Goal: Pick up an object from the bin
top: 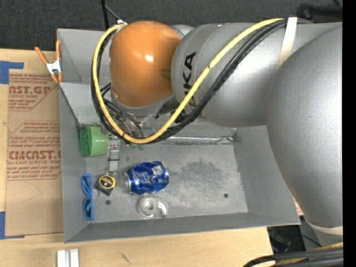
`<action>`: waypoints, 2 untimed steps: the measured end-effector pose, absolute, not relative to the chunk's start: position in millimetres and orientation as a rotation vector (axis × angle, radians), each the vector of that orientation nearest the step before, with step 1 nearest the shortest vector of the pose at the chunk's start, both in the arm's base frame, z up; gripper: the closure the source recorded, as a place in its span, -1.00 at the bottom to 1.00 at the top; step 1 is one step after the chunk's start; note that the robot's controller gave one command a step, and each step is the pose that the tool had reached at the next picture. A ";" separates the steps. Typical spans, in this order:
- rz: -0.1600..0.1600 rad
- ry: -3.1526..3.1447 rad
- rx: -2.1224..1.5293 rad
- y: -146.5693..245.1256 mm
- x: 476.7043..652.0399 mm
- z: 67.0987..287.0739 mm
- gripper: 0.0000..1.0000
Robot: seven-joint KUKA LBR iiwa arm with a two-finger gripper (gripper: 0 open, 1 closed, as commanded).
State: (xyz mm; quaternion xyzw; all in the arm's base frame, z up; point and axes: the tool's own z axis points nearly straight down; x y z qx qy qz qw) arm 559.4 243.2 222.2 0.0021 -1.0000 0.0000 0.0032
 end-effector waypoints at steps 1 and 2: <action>0.003 -3.128 0.173 153.8 518.1 65.3 -1.00; 0.000 -3.141 -0.147 110.3 539.1 100.4 -1.00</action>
Offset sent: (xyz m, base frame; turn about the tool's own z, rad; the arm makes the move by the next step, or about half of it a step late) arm -0.0387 -0.0876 -0.1522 -0.1081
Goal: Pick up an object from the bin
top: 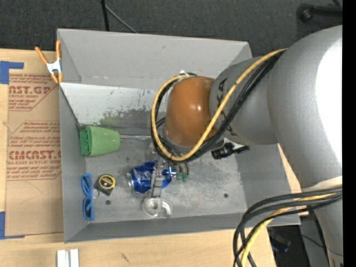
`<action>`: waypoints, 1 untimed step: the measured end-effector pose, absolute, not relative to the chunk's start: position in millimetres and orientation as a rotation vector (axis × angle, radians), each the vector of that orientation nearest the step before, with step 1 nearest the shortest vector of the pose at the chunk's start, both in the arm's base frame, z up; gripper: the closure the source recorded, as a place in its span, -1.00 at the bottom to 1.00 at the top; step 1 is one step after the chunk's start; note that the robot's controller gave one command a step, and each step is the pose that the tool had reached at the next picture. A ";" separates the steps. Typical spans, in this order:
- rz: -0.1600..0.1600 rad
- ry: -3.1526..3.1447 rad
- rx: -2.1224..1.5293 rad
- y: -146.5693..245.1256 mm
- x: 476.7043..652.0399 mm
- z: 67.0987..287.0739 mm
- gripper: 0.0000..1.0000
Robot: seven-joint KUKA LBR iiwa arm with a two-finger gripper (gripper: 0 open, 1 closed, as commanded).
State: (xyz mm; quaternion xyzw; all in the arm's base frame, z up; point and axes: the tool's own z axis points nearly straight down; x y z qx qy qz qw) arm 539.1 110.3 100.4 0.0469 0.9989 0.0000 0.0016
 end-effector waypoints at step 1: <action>0.003 3.128 0.285 124.4 537.0 108.7 -1.00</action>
Offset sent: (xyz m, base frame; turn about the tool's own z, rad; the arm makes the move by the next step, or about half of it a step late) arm -0.0021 0.0128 0.0086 0.0899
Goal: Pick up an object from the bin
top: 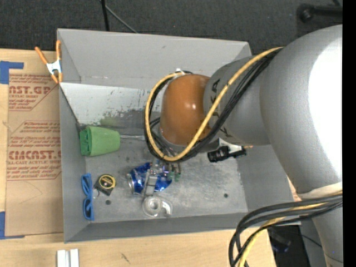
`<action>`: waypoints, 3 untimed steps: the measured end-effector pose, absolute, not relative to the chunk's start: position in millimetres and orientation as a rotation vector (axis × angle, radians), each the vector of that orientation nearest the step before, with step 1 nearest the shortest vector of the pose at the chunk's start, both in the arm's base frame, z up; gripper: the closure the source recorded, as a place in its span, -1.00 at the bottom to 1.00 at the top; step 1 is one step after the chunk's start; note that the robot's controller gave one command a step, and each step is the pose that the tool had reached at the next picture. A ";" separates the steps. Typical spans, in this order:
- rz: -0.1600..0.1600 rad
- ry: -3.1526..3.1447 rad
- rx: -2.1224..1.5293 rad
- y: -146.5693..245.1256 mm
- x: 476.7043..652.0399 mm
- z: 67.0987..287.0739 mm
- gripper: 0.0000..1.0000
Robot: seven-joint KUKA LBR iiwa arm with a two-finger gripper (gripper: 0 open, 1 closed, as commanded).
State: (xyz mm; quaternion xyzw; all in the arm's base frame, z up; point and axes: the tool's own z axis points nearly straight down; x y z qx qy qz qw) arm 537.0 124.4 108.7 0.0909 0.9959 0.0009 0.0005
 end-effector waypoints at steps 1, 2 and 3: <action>0.002 3.108 0.490 123.6 521.6 68.5 -1.00; 0.005 3.109 0.489 124.7 521.5 68.7 -1.00; 0.007 3.105 0.488 124.7 522.9 70.6 1.00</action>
Offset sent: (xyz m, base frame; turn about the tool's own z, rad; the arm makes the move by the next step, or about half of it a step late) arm -0.0140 -0.0023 -0.0387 0.1311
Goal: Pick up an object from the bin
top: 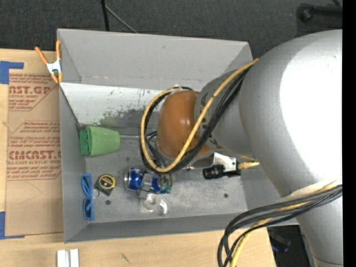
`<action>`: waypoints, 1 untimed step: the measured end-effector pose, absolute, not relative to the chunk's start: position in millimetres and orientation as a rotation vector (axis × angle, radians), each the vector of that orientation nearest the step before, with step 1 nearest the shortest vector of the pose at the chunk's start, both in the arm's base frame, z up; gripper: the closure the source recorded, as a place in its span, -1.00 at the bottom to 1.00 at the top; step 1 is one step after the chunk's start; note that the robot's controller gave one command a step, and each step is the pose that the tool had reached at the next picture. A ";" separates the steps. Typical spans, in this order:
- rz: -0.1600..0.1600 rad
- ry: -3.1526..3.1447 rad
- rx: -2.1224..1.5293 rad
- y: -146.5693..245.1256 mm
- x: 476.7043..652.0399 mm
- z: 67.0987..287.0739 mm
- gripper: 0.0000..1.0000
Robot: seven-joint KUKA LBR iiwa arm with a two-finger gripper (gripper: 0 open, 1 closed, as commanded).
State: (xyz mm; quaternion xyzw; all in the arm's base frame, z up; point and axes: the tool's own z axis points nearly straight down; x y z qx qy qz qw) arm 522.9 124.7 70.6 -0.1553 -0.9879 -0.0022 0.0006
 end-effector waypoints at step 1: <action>-0.007 -3.112 -0.486 126.1 524.6 200.3 1.00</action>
Offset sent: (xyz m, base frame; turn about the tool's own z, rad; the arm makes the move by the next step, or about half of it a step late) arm -0.0001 0.0001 0.1259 0.0000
